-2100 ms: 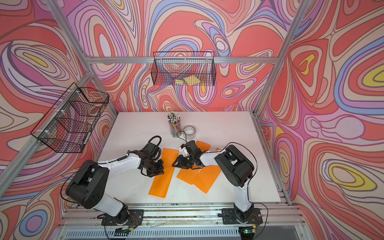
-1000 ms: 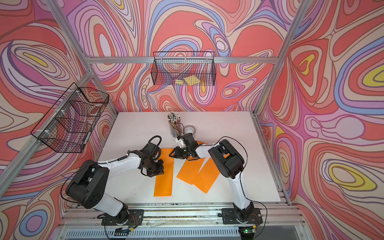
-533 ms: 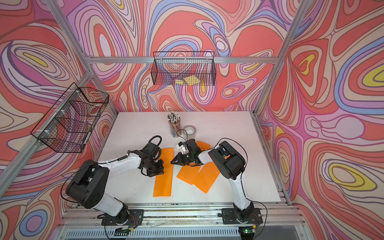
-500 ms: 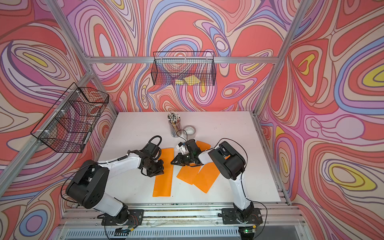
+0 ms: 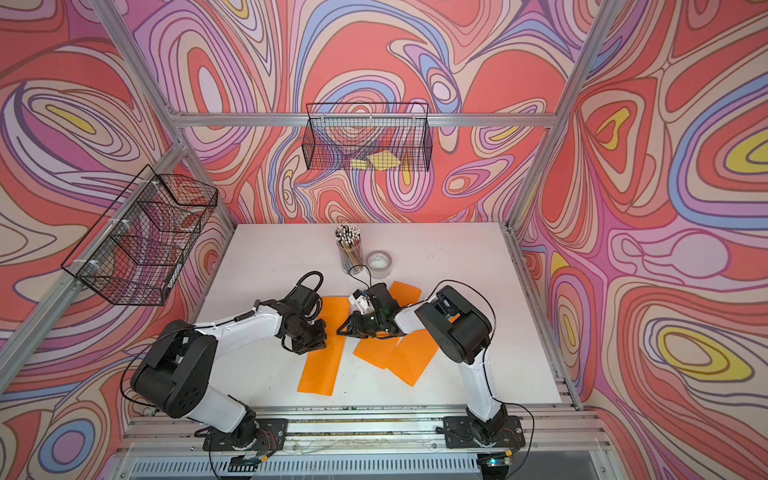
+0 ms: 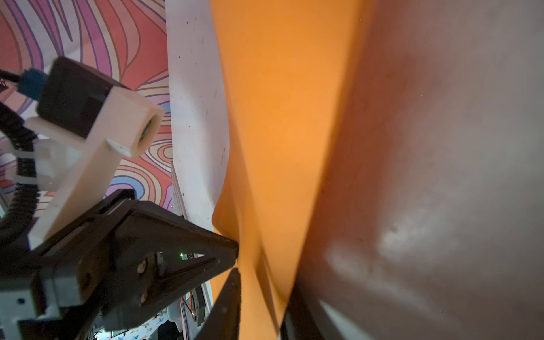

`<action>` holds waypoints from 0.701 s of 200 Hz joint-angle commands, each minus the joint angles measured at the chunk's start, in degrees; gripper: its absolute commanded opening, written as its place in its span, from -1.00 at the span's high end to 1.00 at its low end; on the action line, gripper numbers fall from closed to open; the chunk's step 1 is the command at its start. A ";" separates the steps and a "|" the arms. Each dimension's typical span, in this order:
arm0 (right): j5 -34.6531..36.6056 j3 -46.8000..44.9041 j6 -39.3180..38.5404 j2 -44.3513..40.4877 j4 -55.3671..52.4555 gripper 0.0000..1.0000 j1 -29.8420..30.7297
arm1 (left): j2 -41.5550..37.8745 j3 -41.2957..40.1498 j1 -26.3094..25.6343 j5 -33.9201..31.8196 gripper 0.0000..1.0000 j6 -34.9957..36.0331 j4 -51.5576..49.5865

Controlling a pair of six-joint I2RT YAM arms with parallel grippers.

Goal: Fold the rectangular paper in half along the long edge
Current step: Fold the paper at the center of the board.

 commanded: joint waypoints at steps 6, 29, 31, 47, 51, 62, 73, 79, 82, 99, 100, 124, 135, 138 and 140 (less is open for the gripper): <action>1.36 -2.73 2.24 -2.84 1.91 0.69 1.43 | 0.02 -0.17 -0.13 -2.01 0.93 -0.02 -2.69; 2.05 -3.45 3.02 -3.06 2.53 1.00 2.66 | 0.27 -0.17 -0.11 -1.84 0.93 -0.04 -2.40; 2.07 -3.45 3.04 -2.98 2.55 1.00 2.76 | 0.23 -0.17 -0.15 -1.86 0.93 -0.04 -2.40; 1.99 -3.50 3.76 -2.42 3.34 1.00 3.39 | 0.23 -0.18 -0.15 -1.85 0.94 -0.04 -2.41; 1.99 -3.61 4.03 -2.28 3.62 1.00 3.57 | 0.23 -0.28 -0.14 -1.88 0.93 -0.04 -2.47; 1.99 -3.46 4.89 -1.83 3.97 0.91 3.94 | 0.25 -0.41 -0.11 -1.87 0.94 -0.12 -2.35; 1.50 -3.45 6.01 -1.43 5.15 0.72 4.19 | 0.29 -0.43 -0.11 -1.99 0.94 -0.12 -2.28; 1.47 -3.60 6.55 -1.36 5.75 0.59 4.44 | 0.26 -0.43 -0.11 -1.95 0.94 -0.12 -2.30; 1.47 -3.64 6.82 -1.42 5.93 0.53 4.52 | 0.23 -0.43 -0.11 -1.93 0.94 -0.12 -2.38; 1.61 -4.04 7.27 -1.93 6.11 0.47 5.13 | 0.14 -0.48 -0.11 -1.93 0.94 -0.02 -2.44; 1.67 -4.05 7.27 -1.99 6.06 0.47 5.15 | 0.14 -0.45 -0.11 -1.97 0.94 -0.03 -2.42; 2.32 -5.14 7.19 -3.80 5.57 0.51 5.63 | -0.09 -0.27 -0.11 -2.34 0.94 0.12 -2.83; 3.01 -5.91 7.18 -4.56 5.06 0.56 5.78 | -0.21 -0.21 -0.13 -2.40 0.93 0.14 -3.00; 3.12 -6.11 7.18 -4.85 5.04 0.57 5.81 | -0.17 -0.23 -0.14 -2.44 0.93 0.18 -3.01; 3.18 -6.33 7.22 -4.99 5.15 0.57 5.85 | -0.23 -0.23 -0.12 -2.44 0.94 0.20 -3.12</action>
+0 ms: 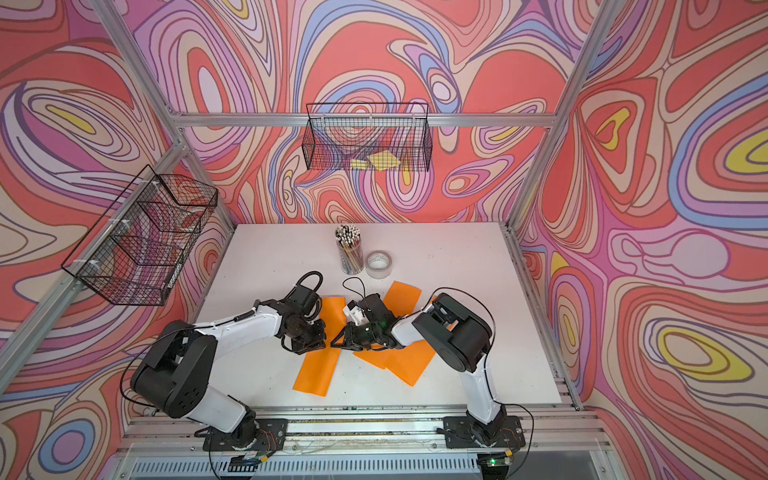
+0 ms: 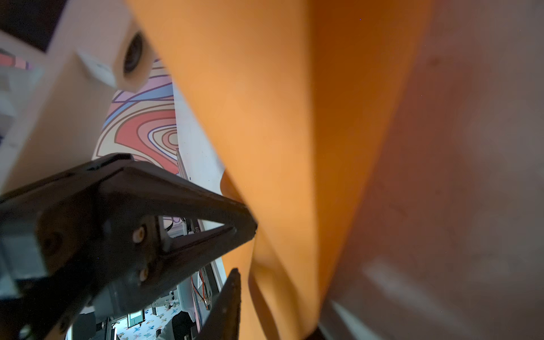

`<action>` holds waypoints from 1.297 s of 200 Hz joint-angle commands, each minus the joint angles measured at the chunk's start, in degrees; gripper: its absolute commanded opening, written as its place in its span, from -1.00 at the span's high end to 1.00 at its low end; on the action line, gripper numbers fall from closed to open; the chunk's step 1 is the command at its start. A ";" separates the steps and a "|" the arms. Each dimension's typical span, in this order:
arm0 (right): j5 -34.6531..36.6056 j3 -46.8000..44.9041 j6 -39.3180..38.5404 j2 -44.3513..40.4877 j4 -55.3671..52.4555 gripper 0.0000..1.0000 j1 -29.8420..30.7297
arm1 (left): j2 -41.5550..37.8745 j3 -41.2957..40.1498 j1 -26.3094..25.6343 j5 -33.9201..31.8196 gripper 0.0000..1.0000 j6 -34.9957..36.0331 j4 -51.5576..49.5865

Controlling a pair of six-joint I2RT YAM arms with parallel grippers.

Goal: Fold the rectangular paper in half along the long edge
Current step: Fold the paper at the center of the board.

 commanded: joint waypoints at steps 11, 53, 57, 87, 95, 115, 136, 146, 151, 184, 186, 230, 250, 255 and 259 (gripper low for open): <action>1.58 -2.86 0.61 -3.63 0.26 0.58 0.72 | -0.52 -0.09 -0.13 -2.81 0.94 0.21 -3.39; 5.74 -7.08 2.69 -6.75 2.19 0.39 0.87 | -2.14 0.04 -0.11 -3.77 0.93 0.12 -4.71; 5.76 -7.38 3.31 -6.80 3.08 0.39 0.88 | -2.16 0.05 -0.11 -3.76 0.93 0.04 -4.72; 5.65 -7.76 7.87 -4.66 10.36 0.40 2.99 | -2.14 0.43 -0.11 -3.71 0.93 -0.14 -4.71; 5.67 -7.42 8.80 -3.39 11.69 0.40 3.82 | -1.92 0.52 -0.12 -3.60 0.93 -0.23 -4.71; 6.00 -8.04 11.42 -1.15 16.25 0.40 4.81 | -2.03 0.53 -0.11 -3.59 0.93 -0.15 -4.97; 6.43 -9.72 13.01 -0.93 18.66 0.41 4.85 | -2.51 0.43 -0.11 -4.10 0.93 0.03 -5.44; 7.17 -10.17 12.12 -2.30 16.88 0.41 4.80 | -2.63 0.45 -0.11 -4.15 0.92 0.13 -5.65; 7.58 -10.38 11.61 -3.10 15.89 0.41 4.84 | -2.67 0.45 -0.11 -4.17 0.93 0.12 -5.69; 10.44 -8.44 6.48 -7.28 4.11 0.43 4.93 | -2.42 0.73 -0.11 -4.10 0.87 0.16 -5.67; 10.47 -8.09 6.17 -7.32 3.47 0.43 4.96 | -2.42 0.76 -0.11 -4.09 0.87 0.13 -5.67; 10.43 -5.28 4.40 -5.35 -1.58 0.51 6.14 | -5.48 2.37 -0.10 -3.04 0.67 -0.06 -6.95; 10.37 -5.53 4.75 -5.02 -0.85 0.53 6.23 | -9.45 3.14 -0.12 -2.21 0.52 -0.23 -7.81; 10.35 -5.50 4.67 -5.05 -1.07 0.54 6.27 | -10.52 3.22 -0.11 -2.29 0.48 -0.30 -8.39; 10.38 -5.30 4.55 -5.04 -1.40 0.55 6.23 | -11.44 3.25 -0.13 -2.36 0.48 -0.32 -8.83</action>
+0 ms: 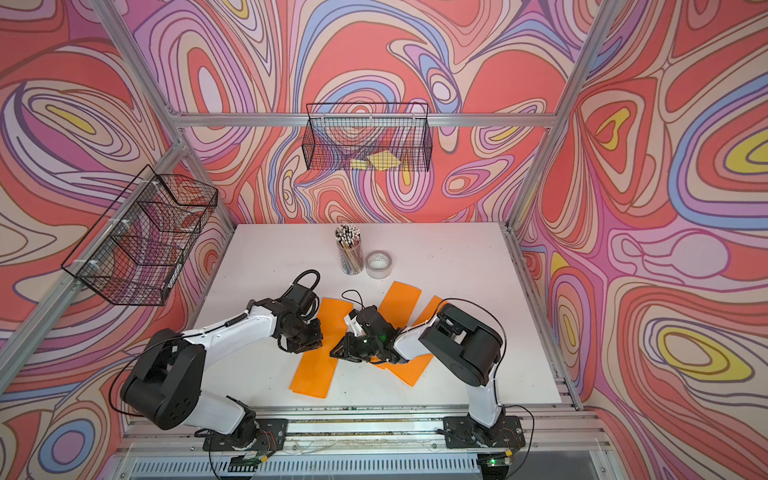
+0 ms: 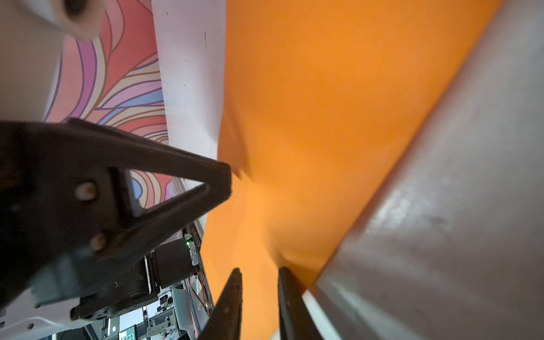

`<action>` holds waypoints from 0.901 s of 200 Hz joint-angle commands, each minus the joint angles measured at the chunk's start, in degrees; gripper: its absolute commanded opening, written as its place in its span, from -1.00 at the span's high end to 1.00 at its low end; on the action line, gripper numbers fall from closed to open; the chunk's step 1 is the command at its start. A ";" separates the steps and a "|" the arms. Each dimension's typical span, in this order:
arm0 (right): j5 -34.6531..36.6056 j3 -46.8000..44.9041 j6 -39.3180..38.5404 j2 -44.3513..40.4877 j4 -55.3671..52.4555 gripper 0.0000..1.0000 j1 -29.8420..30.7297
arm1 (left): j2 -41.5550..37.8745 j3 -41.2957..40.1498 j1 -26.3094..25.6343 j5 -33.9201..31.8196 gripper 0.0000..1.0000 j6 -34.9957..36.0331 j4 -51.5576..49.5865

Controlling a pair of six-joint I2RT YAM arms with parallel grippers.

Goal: Fold the rectangular paper in half along the long edge
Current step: Fold the paper at the center of the board.

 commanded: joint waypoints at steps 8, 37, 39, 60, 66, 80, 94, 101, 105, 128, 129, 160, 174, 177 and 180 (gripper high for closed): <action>0.83 1.06 -1.67 1.16 -3.36 0.56 0.41 | -6.85 1.87 -0.13 -0.14 0.48 -0.43 -4.73; 0.60 2.60 -2.39 1.97 -5.87 0.61 0.39 | -12.86 -1.15 -0.12 3.16 0.66 -1.85 -3.93; 0.59 2.79 -2.47 2.02 -6.11 0.61 0.41 | -13.21 -1.46 -0.11 3.46 0.69 -1.98 -3.78; 0.28 5.35 -3.46 2.61 -10.65 0.67 0.41 | -16.38 -4.98 -0.11 3.56 0.91 -3.02 -3.73; 0.22 6.37 -3.94 2.79 -12.50 0.68 0.38 | -16.85 -5.85 -0.09 3.29 0.94 -3.11 -3.89; 0.68 9.43 -5.83 3.01 -18.50 0.71 0.37 | -16.85 -7.55 -0.11 3.91 1.00 -3.20 -3.76; 2.24 12.46 -8.50 3.05 -24.89 0.73 0.41 | -15.75 -9.21 -0.25 4.97 1.00 -3.54 -2.54; 3.33 13.77 -9.84 3.07 -27.60 0.75 0.40 | -15.14 -9.98 -0.28 5.18 1.00 -3.64 -1.94; 3.74 14.37 -10.56 3.05 -28.83 0.75 0.33 | -14.85 -10.37 -0.36 5.13 1.00 -3.72 -1.66; 4.71 16.39 -13.42 3.57 -33.38 0.76 -0.15 | -13.09 -12.27 -0.39 4.90 1.00 -3.73 0.16; 4.71 16.39 -13.42 3.57 -33.38 0.76 -0.15 | -13.02 -12.38 -0.38 4.92 1.00 -3.73 0.29; 3.02 16.54 -15.03 5.15 -33.28 0.77 -3.00 | -9.61 -13.65 -0.41 5.40 1.00 -3.64 2.91; 2.16 17.33 -15.91 5.09 -33.60 0.77 -4.23 | -8.46 -14.11 -0.56 5.28 1.00 -3.63 3.65; 2.02 17.51 -16.18 4.96 -33.70 0.77 -4.44 | -8.32 -14.19 -0.57 5.21 1.00 -3.56 3.80; 1.96 17.81 -16.42 4.80 -33.93 0.77 -4.50 | -8.11 -14.29 -0.60 5.21 1.00 -3.55 3.86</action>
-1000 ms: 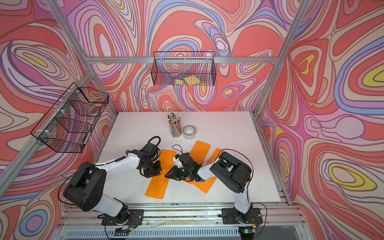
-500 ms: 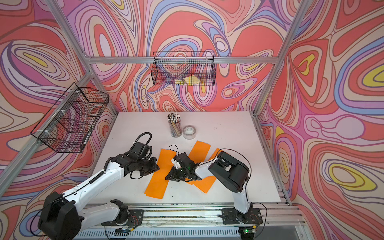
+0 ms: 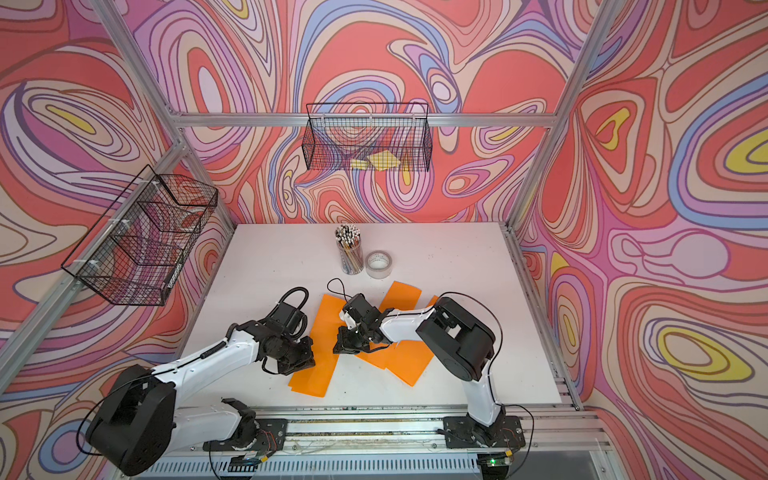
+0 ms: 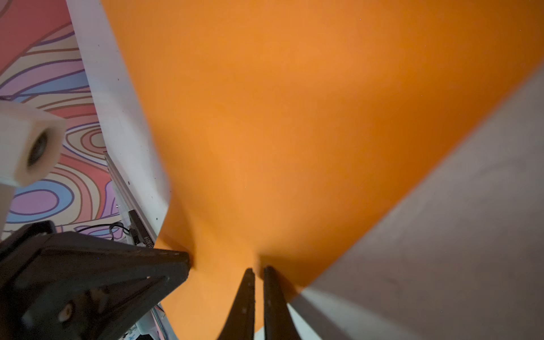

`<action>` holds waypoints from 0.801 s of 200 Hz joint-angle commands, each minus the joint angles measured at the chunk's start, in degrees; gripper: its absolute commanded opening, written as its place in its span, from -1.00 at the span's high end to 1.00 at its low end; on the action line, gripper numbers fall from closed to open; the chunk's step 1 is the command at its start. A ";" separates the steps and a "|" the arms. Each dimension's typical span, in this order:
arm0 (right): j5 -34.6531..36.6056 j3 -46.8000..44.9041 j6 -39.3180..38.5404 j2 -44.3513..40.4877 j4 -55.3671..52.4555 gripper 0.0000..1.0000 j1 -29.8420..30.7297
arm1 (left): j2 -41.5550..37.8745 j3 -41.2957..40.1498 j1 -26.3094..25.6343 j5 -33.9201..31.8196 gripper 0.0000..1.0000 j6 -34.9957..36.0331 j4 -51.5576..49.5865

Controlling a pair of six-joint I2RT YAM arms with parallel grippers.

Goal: Fold the rectangular paper in half along the long edge
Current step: Fold the paper at the center of the board.

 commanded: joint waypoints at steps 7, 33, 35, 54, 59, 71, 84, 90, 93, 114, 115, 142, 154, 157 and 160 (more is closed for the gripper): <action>0.37 1.87 -4.13 1.00 -4.30 0.77 -1.95 | 1.74 -1.23 -0.54 -0.12 1.00 -0.93 2.17; -1.48 2.73 -5.47 -0.92 -4.43 0.74 -1.93 | 2.42 -2.64 -0.55 -1.29 1.00 -1.34 2.77; -1.70 2.61 -5.44 -1.12 -4.21 0.74 -1.91 | 2.50 -2.78 -0.52 -1.27 1.00 -1.36 2.98; -3.72 1.39 -5.21 -2.37 -2.93 0.73 -1.68 | 3.16 -3.09 -0.46 -0.74 1.00 -1.85 4.59; -3.72 0.98 -5.24 -2.85 -2.85 0.72 -1.51 | 3.32 -3.09 -0.52 -0.75 1.00 -1.97 4.87; -4.34 -0.04 -5.32 -3.85 -2.43 0.72 -1.01 | 3.68 -3.08 -0.50 -0.82 1.00 -2.16 5.17; -5.46 -1.00 -5.34 -4.60 -2.21 0.71 -0.15 | 4.01 -3.08 -0.59 -0.79 1.00 -2.15 5.18; -5.74 -1.46 -5.32 -4.86 -2.21 0.71 0.46 | 4.07 -3.09 -0.59 -0.89 1.00 -2.16 5.14; -5.71 -1.71 -5.41 -4.97 -2.29 0.70 0.75 | 4.17 -3.09 -0.57 -0.91 1.00 -2.11 5.12; -4.90 -4.70 -5.02 -6.02 -1.70 0.71 1.66 | 4.22 -3.07 -0.57 -1.16 1.00 -1.90 4.76; -4.90 -4.83 -4.96 -6.03 -1.61 0.71 1.67 | 4.22 -3.07 -0.61 -1.13 1.00 -1.90 4.71; -4.02 -6.84 -5.08 -4.81 -1.07 0.71 1.59 | 4.14 -3.09 -0.60 -1.18 1.00 -2.07 4.65; -3.97 -6.80 -5.25 -3.18 -1.09 0.72 1.65 | 4.13 -3.09 -0.57 -1.23 1.00 -2.16 4.70; -3.99 -6.68 -5.25 -2.77 -1.20 0.72 1.64 | 4.13 -3.04 -0.60 -1.25 1.00 -2.16 4.69; -3.97 -6.75 -5.30 -2.38 -1.21 0.73 1.62 | 4.13 -3.01 -0.59 -1.21 1.00 -2.16 4.62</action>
